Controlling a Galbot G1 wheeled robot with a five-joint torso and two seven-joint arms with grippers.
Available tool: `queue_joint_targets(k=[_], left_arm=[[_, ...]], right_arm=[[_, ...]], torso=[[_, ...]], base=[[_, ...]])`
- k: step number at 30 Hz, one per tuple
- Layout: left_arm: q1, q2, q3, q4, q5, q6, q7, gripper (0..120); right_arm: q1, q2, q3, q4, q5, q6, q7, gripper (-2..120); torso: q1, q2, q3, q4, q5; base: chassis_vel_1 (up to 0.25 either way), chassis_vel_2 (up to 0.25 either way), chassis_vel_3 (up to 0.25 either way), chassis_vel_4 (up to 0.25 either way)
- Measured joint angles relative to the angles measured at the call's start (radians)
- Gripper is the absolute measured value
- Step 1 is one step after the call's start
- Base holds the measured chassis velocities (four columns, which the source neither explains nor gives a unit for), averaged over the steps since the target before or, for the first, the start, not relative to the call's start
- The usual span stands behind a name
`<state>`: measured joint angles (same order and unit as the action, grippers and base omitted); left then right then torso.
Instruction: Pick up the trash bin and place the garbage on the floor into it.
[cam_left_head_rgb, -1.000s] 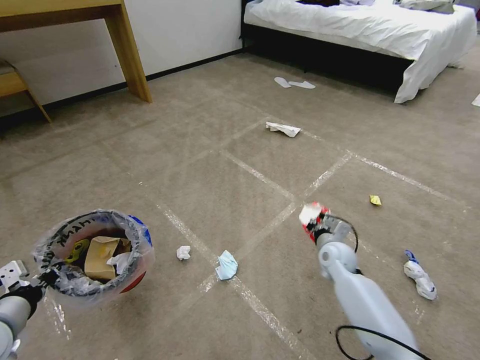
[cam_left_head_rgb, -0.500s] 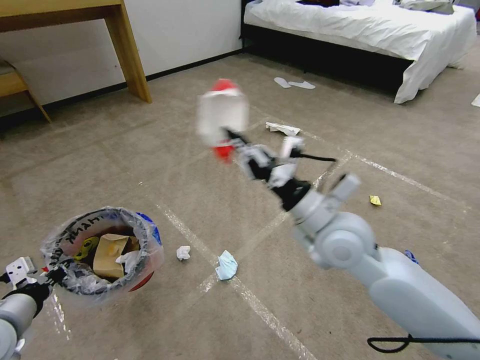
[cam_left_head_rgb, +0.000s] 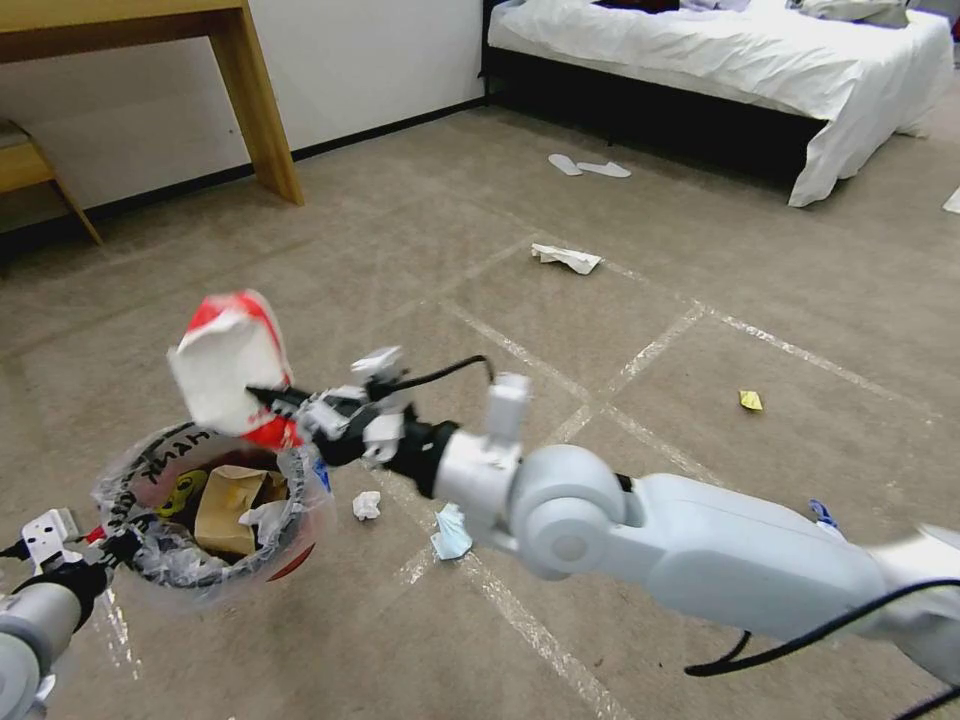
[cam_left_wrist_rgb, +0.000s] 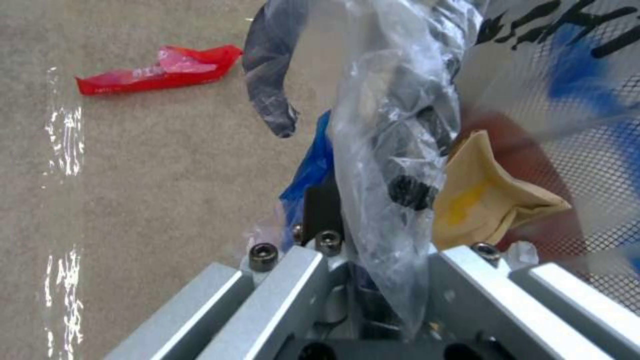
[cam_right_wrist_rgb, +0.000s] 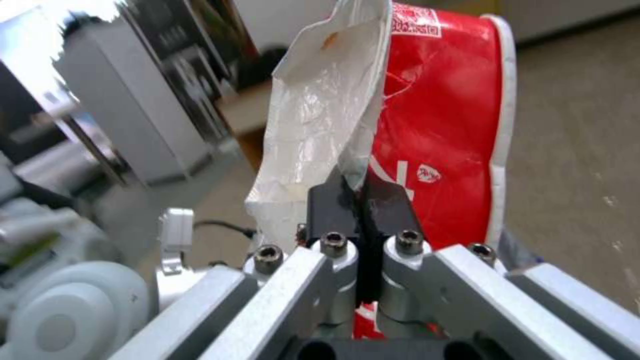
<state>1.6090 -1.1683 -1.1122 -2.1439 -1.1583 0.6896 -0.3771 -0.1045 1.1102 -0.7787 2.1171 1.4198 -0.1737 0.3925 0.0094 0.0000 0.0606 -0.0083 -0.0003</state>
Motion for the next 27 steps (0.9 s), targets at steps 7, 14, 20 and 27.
queue_joint_targets(k=[7, 14, 20, 27], left_arm=[[-0.012, -0.001, 0.002, 0.011, 0.002, 0.000, 0.003, 0], [-0.023, 0.006, 0.002, 0.024, 0.002, -0.002, 0.006, 0], [-0.032, 0.005, 0.001, 0.037, 0.003, -0.004, 0.012, 0], [-0.036, -0.002, 0.002, 0.045, 0.013, -0.006, 0.019, 0]], right_arm=[[0.098, 0.154, -0.020, -0.060, 0.070, -0.115, 0.162, 0], [0.171, 0.225, -0.041, -0.114, 0.167, -0.267, 0.284, 0], [0.209, 0.270, -0.066, -0.150, 0.228, -0.341, 0.367, 0], [0.220, 0.328, -0.084, -0.206, 0.234, -0.363, 0.394, 0]], torso=[[0.000, 0.000, 0.000, 0.0003, -0.0001], [0.000, 0.000, 0.000, 0.0000, 0.0000], [0.000, 0.000, 0.000, -0.0001, 0.0000], [0.000, 0.000, 0.000, 0.0001, 0.0000]], base=[[0.000, 0.000, 0.000, 0.000], [0.000, 0.000, 0.000, 0.000], [0.000, 0.000, 0.000, 0.000], [0.000, 0.000, 0.000, 0.000]])
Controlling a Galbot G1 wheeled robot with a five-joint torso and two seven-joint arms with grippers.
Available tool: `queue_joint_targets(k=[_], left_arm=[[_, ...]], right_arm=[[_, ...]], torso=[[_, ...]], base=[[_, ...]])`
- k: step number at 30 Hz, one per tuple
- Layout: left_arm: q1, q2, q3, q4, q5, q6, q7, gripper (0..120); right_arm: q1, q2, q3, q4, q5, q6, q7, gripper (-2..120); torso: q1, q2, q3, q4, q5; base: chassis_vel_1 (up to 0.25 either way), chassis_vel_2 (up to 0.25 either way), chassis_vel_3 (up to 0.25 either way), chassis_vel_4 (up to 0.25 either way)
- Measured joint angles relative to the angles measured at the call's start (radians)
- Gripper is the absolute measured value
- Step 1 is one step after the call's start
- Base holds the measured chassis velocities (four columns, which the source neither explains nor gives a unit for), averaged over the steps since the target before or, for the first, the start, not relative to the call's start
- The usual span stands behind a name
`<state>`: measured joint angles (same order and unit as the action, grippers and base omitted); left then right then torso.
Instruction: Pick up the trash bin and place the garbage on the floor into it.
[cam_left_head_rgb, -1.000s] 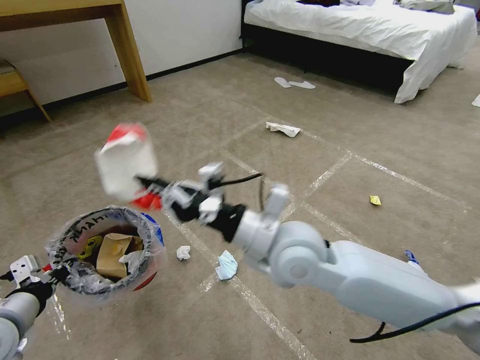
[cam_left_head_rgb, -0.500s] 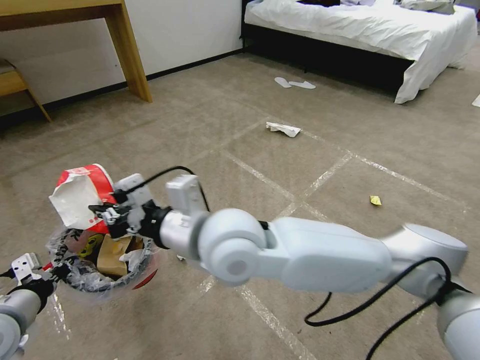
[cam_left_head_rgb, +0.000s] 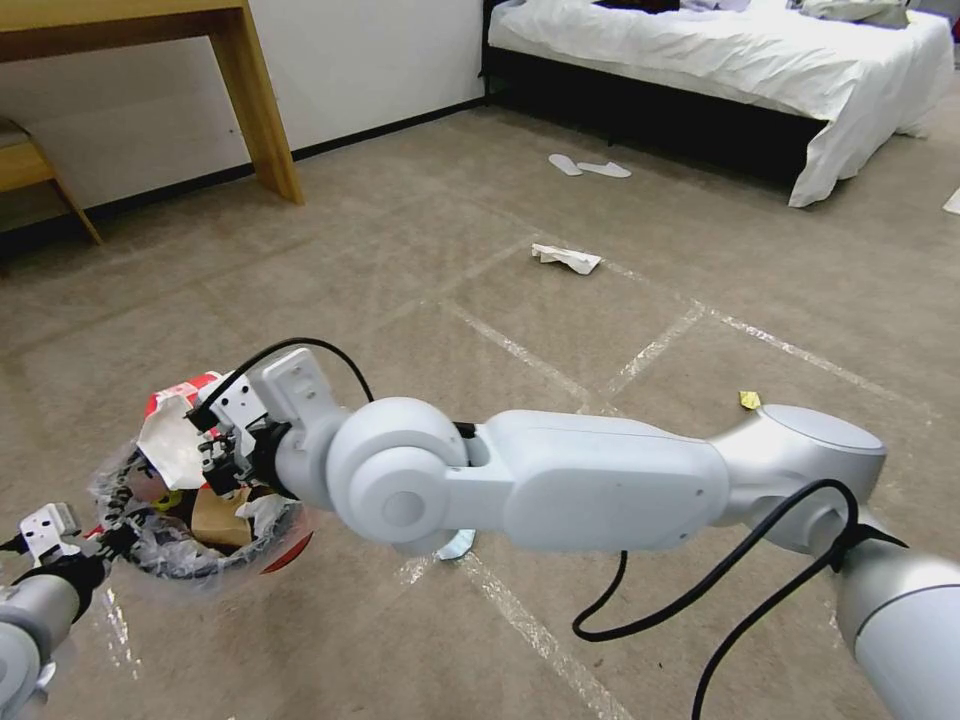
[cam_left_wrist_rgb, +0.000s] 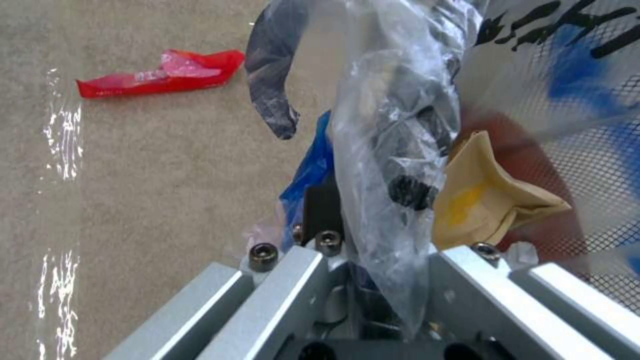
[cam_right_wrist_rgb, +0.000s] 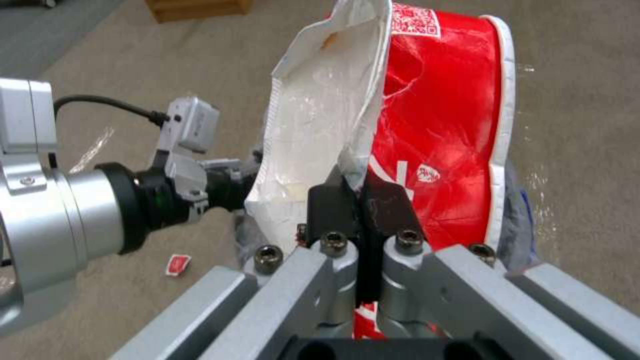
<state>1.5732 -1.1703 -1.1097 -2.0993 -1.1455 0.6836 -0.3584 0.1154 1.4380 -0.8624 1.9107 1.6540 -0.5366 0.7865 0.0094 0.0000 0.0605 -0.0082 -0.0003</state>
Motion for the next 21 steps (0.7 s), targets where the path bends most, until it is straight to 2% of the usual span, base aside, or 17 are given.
queue_joint_targets(k=[21], left_arm=[[-0.004, 0.015, 0.001, -0.010, -0.010, 0.001, -0.009, 0]], right_arm=[[-0.050, 0.029, -0.038, -0.011, -0.019, -0.024, 0.041, 0]], torso=[[0.000, 0.000, 0.000, 0.0000, 0.0003]], base=[[0.000, 0.000, 0.000, 0.000]])
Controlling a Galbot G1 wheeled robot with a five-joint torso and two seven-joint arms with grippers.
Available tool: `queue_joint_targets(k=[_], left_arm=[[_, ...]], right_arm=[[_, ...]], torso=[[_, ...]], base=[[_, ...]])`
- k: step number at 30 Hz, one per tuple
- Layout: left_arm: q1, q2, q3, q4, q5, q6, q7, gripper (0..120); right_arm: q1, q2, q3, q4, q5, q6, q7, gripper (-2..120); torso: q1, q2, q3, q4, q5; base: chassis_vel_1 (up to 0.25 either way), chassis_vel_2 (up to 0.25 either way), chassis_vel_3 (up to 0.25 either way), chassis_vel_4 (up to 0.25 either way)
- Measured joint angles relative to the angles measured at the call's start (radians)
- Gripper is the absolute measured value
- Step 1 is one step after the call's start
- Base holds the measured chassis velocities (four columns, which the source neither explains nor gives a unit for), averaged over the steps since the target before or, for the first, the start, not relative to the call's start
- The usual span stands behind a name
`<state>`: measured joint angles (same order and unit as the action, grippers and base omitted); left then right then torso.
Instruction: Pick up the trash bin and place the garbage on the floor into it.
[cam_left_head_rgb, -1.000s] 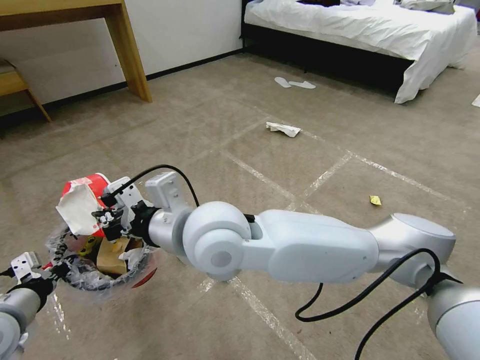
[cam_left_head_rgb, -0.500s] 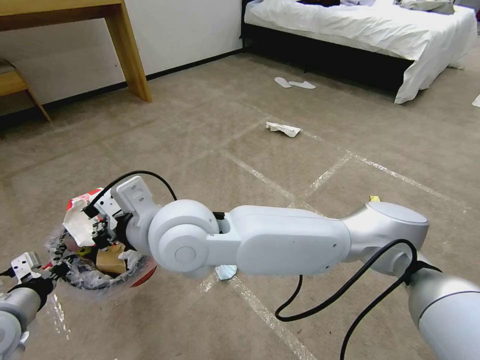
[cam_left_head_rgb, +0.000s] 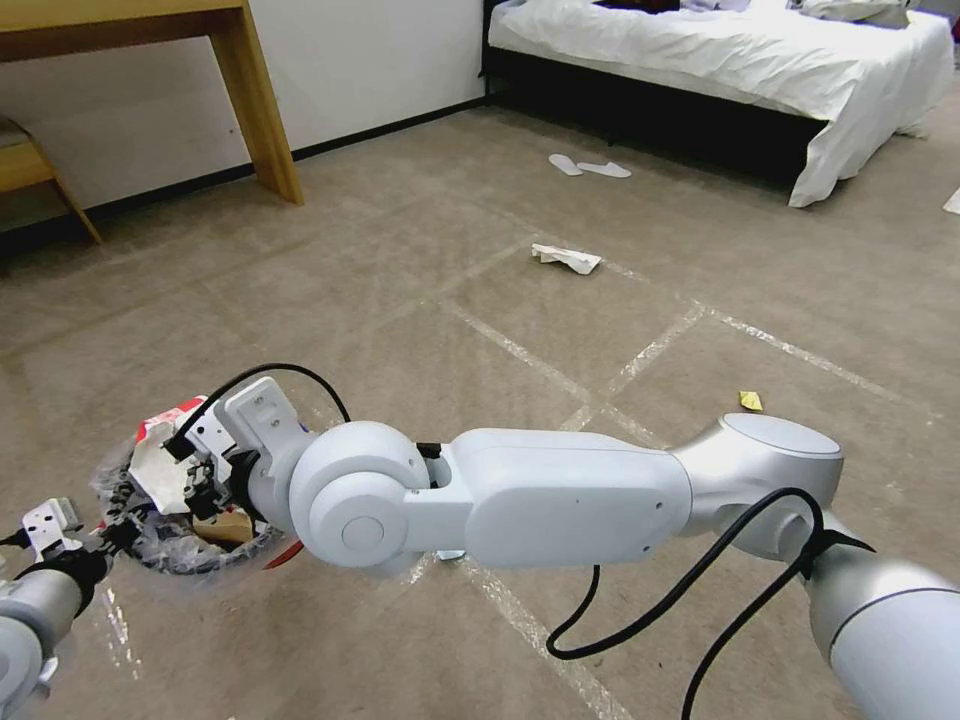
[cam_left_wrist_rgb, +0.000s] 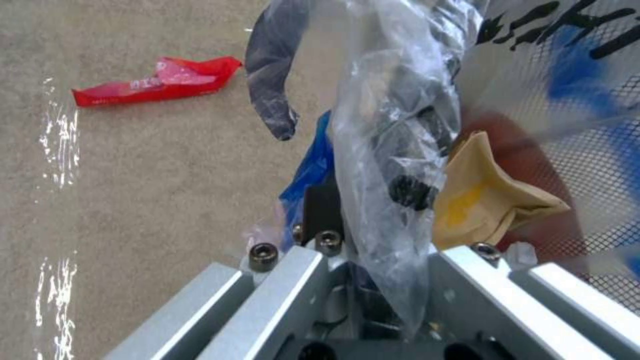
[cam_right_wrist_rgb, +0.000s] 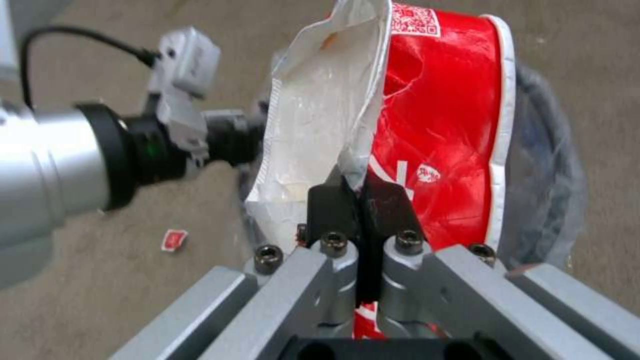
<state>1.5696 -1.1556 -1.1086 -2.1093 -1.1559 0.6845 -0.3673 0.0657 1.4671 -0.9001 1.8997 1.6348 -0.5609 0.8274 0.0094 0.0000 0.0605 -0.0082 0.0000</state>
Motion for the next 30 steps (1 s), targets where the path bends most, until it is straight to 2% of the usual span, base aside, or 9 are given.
queue_joint_targets(k=[10, 20, 30], left_arm=[[0.004, -0.002, -0.003, -0.019, -0.001, 0.000, 0.000, 0], [0.014, -0.009, -0.004, -0.054, -0.007, 0.002, -0.001, 0], [0.022, -0.007, -0.015, -0.065, -0.017, 0.004, -0.002, 0]], right_arm=[[-0.017, 0.002, -0.009, -0.052, -0.025, -0.018, -0.012, 0], [-0.043, 0.014, -0.023, -0.149, -0.090, -0.019, -0.079, 0], [-0.068, 0.057, -0.049, -0.246, -0.144, -0.013, -0.118, 0]], torso=[[0.000, 0.000, 0.000, 0.0000, 0.0000], [0.000, 0.000, 0.000, 0.0000, 0.0000], [0.000, 0.000, 0.000, 0.0000, -0.0001]], base=[[0.000, 0.000, 0.000, 0.000], [0.000, 0.000, 0.000, 0.000], [0.000, 0.000, 0.000, 0.000]])
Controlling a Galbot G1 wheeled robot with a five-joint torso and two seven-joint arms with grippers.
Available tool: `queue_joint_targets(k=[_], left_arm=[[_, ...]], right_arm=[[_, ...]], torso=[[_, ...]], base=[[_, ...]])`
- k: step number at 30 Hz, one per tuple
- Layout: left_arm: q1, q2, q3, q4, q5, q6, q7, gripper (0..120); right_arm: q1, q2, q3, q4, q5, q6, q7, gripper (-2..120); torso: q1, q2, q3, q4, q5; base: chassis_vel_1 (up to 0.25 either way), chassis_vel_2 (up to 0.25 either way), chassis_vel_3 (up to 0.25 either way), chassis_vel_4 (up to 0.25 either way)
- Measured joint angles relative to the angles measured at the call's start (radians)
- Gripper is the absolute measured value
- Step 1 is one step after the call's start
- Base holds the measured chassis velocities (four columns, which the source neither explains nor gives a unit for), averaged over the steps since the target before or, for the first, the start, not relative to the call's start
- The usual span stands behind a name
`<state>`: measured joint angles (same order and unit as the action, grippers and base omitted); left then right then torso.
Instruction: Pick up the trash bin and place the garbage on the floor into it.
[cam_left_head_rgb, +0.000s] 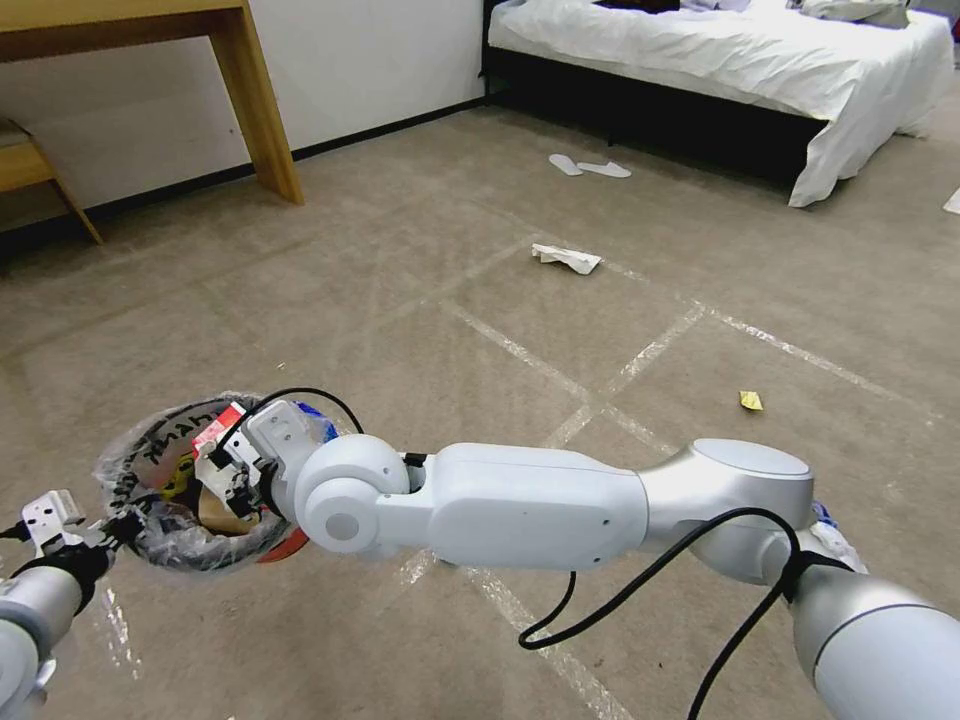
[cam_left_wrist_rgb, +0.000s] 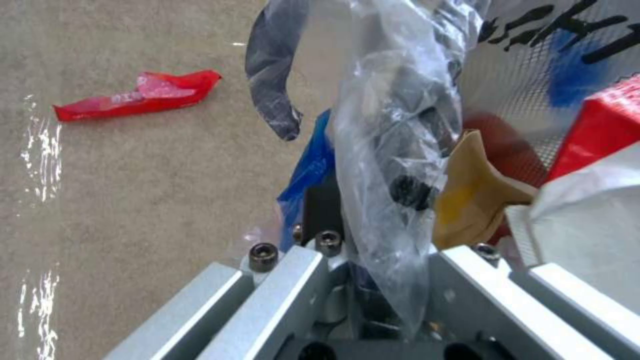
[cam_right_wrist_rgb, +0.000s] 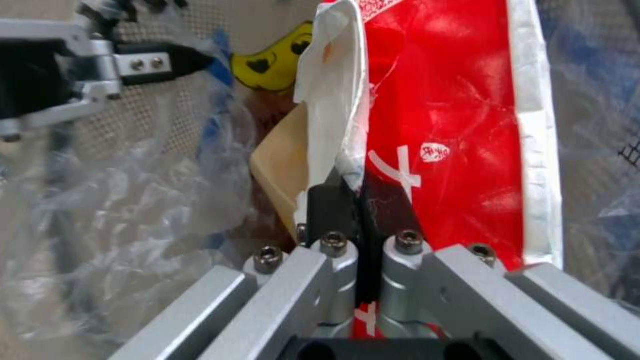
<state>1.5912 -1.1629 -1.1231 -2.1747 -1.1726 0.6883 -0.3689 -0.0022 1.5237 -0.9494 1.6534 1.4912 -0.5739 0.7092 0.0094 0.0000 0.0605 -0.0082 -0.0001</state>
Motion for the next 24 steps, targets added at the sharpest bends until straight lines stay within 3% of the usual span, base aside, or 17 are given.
queue_joint_targets(k=[17, 19, 23, 24], left_arm=[[-0.006, 0.002, 0.001, 0.009, -0.002, 0.000, 0.000, 0], [-0.006, 0.001, 0.001, 0.010, -0.002, 0.000, 0.000, 0], [-0.006, 0.001, 0.001, 0.012, -0.002, 0.000, 0.000, 0], [-0.006, 0.000, 0.001, 0.013, -0.002, 0.000, 0.000, 0]], right_arm=[[0.008, 0.016, -0.003, 0.029, 0.003, -0.010, 0.019, 0], [0.009, 0.016, -0.003, 0.034, 0.005, -0.012, 0.022, 13], [0.010, 0.017, -0.003, 0.040, 0.007, -0.017, 0.024, 22], [0.010, 0.019, -0.002, 0.043, 0.009, -0.019, 0.028, 30]], torso=[[0.000, 0.000, 0.000, 0.0000, 0.0000], [0.000, 0.000, 0.000, 0.0000, 0.0000], [0.000, 0.000, 0.000, 0.0000, 0.0000], [0.000, 0.000, 0.000, 0.0000, 0.0000]], base=[[0.000, 0.000, 0.000, 0.000], [0.000, 0.000, 0.000, 0.000], [0.000, 0.000, 0.000, 0.000], [0.000, 0.000, 0.000, 0.000]])
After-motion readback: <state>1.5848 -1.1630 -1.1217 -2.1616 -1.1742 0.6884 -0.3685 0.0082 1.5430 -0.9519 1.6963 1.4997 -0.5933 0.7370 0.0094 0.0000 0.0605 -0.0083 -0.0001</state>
